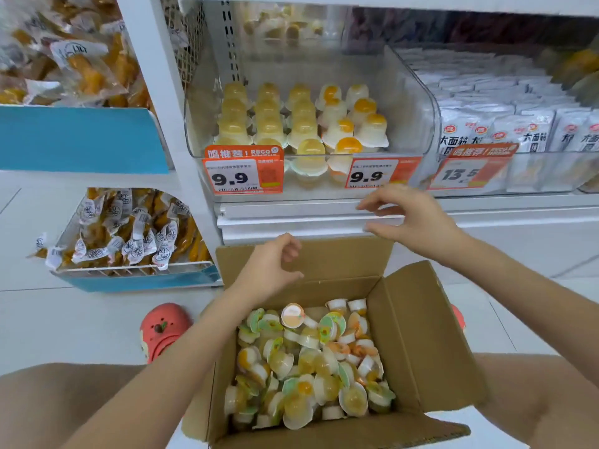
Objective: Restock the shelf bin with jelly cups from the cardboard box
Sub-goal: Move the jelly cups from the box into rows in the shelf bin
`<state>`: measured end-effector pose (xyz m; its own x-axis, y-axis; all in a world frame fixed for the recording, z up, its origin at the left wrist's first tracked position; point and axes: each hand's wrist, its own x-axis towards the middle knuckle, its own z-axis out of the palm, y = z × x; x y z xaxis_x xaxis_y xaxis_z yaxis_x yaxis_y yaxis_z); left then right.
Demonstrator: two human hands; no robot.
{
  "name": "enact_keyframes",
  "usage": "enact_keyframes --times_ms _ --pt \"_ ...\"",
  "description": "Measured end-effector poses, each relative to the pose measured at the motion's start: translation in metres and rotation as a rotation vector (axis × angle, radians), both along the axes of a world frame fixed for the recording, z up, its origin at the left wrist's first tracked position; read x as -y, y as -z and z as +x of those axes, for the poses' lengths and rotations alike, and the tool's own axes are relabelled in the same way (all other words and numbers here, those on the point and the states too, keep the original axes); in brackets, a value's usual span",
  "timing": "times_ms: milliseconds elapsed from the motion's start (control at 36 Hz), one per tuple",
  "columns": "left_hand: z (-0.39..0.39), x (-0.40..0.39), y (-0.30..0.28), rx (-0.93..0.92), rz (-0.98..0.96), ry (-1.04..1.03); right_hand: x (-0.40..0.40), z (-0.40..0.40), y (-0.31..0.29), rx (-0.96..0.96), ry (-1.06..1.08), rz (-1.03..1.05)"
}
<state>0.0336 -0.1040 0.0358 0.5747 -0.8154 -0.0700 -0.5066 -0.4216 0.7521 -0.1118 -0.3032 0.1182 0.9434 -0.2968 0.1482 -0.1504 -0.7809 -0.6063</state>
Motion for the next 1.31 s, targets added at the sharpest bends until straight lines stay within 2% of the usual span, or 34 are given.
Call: enact_keyframes --times_ms 56,194,389,556,694,778,833,917,1000,1056,1306 --pt "0.0 -0.009 0.029 -0.001 0.103 0.039 -0.006 -0.008 0.036 -0.064 -0.012 0.021" --pt "0.007 -0.035 0.091 -0.025 0.408 0.144 -0.023 -0.021 0.134 -0.449 -0.07 0.124" --pt "-0.006 -0.054 0.184 -0.067 0.52 0.153 -0.029 -0.027 0.244 -0.696 -0.024 0.165" --pt "-0.012 -0.03 0.225 -0.097 0.514 0.051 -0.024 -0.03 0.284 -0.723 0.126 0.274" --pt "-0.011 0.004 0.245 0.096 0.613 0.054 -0.034 -0.039 0.3 -0.888 0.062 0.404" --pt "-0.012 0.018 0.252 0.26 0.679 0.092 -0.04 -0.04 0.309 -0.892 0.16 0.498" --pt "-0.012 0.021 0.254 0.295 0.705 0.103 -0.044 -0.04 0.314 -0.873 0.233 0.514" --pt "-0.014 0.018 0.26 0.159 0.659 0.051 -0.05 -0.041 0.317 -0.829 0.315 0.542" --pt "-0.021 0.02 0.261 -0.024 0.598 -0.084 -0.053 -0.043 0.318 -0.793 0.355 0.573" --pt "-0.024 0.024 0.262 -0.077 0.558 -0.176 -0.053 -0.044 0.317 -0.751 0.393 0.614" --pt "-0.036 0.034 0.274 0.11 0.587 -0.267 -0.05 -0.053 0.314 -0.692 0.435 0.737"
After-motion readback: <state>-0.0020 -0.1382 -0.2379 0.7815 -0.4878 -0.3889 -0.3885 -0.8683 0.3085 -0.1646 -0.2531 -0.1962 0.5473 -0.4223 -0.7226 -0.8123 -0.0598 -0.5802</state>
